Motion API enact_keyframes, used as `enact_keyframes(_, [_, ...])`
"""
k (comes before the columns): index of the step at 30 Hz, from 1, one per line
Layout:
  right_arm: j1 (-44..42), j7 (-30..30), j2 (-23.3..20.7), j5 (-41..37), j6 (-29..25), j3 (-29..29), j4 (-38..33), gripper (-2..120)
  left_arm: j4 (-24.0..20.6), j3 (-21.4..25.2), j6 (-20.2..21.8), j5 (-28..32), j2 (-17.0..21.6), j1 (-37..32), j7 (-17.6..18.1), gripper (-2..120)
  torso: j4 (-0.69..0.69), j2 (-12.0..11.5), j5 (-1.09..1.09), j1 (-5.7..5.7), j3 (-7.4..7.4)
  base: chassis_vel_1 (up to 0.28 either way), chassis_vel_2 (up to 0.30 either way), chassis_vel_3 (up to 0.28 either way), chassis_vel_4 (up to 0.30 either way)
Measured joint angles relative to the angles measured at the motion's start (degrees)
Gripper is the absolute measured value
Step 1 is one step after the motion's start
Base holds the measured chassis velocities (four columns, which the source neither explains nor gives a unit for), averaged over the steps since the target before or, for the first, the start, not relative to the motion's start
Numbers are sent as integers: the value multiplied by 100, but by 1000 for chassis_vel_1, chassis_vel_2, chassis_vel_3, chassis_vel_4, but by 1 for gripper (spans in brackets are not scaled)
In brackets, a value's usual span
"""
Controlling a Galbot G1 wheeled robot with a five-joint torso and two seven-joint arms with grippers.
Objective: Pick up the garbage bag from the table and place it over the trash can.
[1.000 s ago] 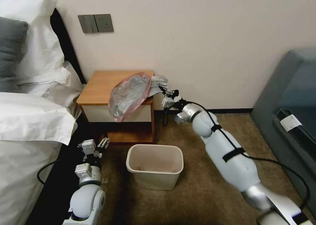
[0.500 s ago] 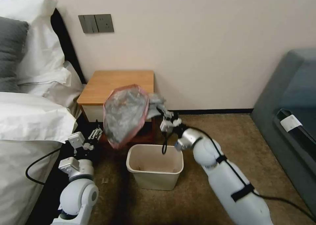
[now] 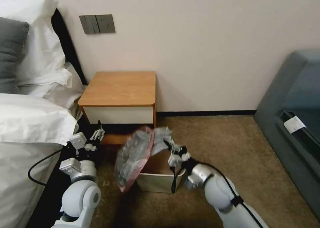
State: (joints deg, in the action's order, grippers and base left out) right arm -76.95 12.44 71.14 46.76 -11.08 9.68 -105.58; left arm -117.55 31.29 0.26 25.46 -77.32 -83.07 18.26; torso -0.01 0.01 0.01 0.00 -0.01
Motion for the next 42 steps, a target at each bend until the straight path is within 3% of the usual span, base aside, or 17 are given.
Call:
enact_keyframes(13, [-421, 550, -317, -1546, 511, 25, -410, 0, 24, -69, -16, -211, -12, -79, -30, 83, 0, 0, 0, 0, 0, 0, 0, 0, 0])
enact_keyframes(21, [-573, 1016, -883, -2800, 901, 183, -843, 28, 69, -141, -18, -367, -28, -59, -39, 83, 1, 0, -1, 0, 1, 0, 0, 0, 0])
enact_keyframes(32, [-803, 1122, -1136, -3150, 958, 559, -915, 67, 194, -196, -49, -520, -10, -5, -63, 83, 0, 0, 1, 0, 1, 0, 0, 0, 0])
enact_keyframes(36, [-1089, 1152, -1805, -3546, 971, 1112, -1205, 86, 318, -202, -50, -529, 27, 98, -70, 83, 1, 0, 0, 0, 0, 0, 0, 0, 0])
enact_keyframes(42, [-1300, 1069, -2205, -3863, 993, 1525, -1385, 99, 378, -248, -37, -498, 101, 182, -72, 83, 0, -1, -2, 0, 0, 0, 0, 0, 0])
